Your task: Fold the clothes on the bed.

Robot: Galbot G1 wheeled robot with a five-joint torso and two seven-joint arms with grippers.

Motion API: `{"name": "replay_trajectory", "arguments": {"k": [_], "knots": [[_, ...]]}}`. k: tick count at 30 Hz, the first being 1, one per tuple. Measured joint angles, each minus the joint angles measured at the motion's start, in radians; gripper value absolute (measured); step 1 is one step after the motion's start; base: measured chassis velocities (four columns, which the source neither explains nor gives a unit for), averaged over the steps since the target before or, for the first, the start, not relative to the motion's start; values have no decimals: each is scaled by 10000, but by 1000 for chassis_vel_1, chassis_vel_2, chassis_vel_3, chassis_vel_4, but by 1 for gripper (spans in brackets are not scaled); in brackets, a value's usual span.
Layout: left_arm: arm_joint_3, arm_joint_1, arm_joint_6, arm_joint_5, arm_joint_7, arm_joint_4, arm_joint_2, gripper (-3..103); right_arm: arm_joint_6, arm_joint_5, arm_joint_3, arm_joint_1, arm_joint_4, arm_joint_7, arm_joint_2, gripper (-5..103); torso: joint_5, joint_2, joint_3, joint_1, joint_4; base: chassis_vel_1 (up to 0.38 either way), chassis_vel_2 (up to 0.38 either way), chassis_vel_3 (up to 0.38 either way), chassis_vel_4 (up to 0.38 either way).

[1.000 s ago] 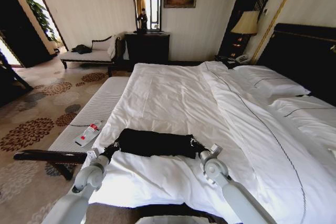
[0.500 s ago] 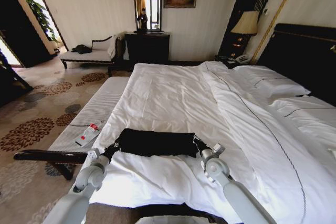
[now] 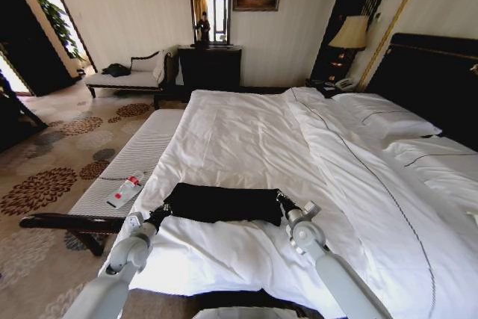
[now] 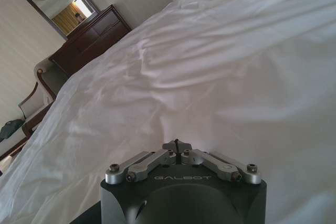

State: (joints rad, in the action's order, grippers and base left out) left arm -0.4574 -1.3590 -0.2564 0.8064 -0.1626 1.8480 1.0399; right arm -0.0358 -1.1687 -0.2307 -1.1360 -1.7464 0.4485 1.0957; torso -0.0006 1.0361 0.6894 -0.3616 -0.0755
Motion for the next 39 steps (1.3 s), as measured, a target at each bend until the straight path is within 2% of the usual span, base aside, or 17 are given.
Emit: {"name": "replay_trajectory", "arguments": {"k": [4, 7, 9, 13, 16, 19, 21, 23, 25, 26, 28, 29, 30, 32, 34, 37, 39], "knots": [[13, -27, 139, -149, 183, 32, 1, 0, 2, 398, -12, -99, -106, -5, 13, -3, 1, 0, 0, 0, 0, 0, 0, 0, 0], [27, -71, 237, -244, 295, 82, 1, 0, 24, 680, -11, -253, -300, -22, -13, 1, 0, 0, 0, 0, -2, 0, 0, 0, 0], [30, -136, 420, -418, 487, 157, 0, -2, 97, 865, -61, -508, -623, -23, -33, 12, 1, 0, 0, 0, -4, 0, 0, 0, 0], [-30, -284, 647, -762, 809, 297, -55, 14, 224, 913, -336, -898, -1059, 16, -139, 28, -1, 1, 0, 0, -2, 0, 0, 0, 0], [-90, -417, 755, -981, 947, 410, -97, 19, 248, 856, -548, -1126, -1358, 225, -230, 33, 0, 1, 0, 1, -2, 0, 0, 0, 0], [-318, -700, 877, -1030, 1186, 786, -152, 35, 68, 158, -878, -1822, -2378, 760, -328, 50, -1, 0, 0, 0, -2, 0, 0, 0, 0], [-430, -817, 917, -1044, 1283, 931, -193, 41, 17, 90, -894, -1916, -2523, 833, -336, 50, 0, 1, -1, 0, -5, 0, 0, 0, 0], [-866, -881, 1003, -1028, 1403, 1143, -264, 52, -537, -446, -868, -2734, -3676, 1772, -299, 66, -7, 2, -1, 3, 2, 0, 0, 0, 0], [-1117, -732, 1002, -813, 1327, 1192, -271, 52, -659, -539, -805, -2948, -3857, 1991, -233, 66, -1, 2, -1, 4, 3, 0, 0, 0, 0], [-1306, -550, 977, -543, 1204, 1271, -282, 57, -721, -571, -765, -3044, -3926, 2078, -190, 71, -2, 3, -1, 4, 3, 0, 0, 0, 0], [-2031, 14, 692, 941, 708, 2002, -386, 68, -820, -622, -593, -3180, -3910, 2240, 16, 83, -6, 3, -2, 3, -16, 0, 0, 0, 0], [-2419, 70, 606, 1509, 517, 2523, -452, 68, -838, -674, -497, -3100, -3783, 2264, 78, 88, -3, 2, -1, 2, -15, 0, 0, 0, 0], [-2419, 70, 606, 1509, 517, 2523, -452, 68, -838, -674, -497, -3100, -3783, 2264, 78, 88, -3, 2, -1, 2, -15, 0, 0, 0, 0], [-2896, 71, 535, 2303, 210, 3612, -540, 80, -871, -794, -373, -2918, -3502, 2261, 228, 93, 3, 1, 1, 0, 9, 0, 0, 0, 0], [-3081, 114, 374, 3168, -54, 5077, -594, 90, -884, -818, -371, -2814, -3065, 2165, 577, 99, 6, 2, 0, 0, 5, 0, 0, 0, 0], [-2838, 107, 228, 3314, -215, 5778, -453, 98, -879, -789, -398, -2763, -2650, 1989, 848, 100, 1, 3, -1, 2, -6, 0, 0, 0, 0], [-2756, 84, 193, 3305, -237, 5882, -403, 98, -874, -788, -402, -2752, -2584, 1945, 897, 100, -2, 3, -1, 2, -5, 0, 0, 0, 0]]}}
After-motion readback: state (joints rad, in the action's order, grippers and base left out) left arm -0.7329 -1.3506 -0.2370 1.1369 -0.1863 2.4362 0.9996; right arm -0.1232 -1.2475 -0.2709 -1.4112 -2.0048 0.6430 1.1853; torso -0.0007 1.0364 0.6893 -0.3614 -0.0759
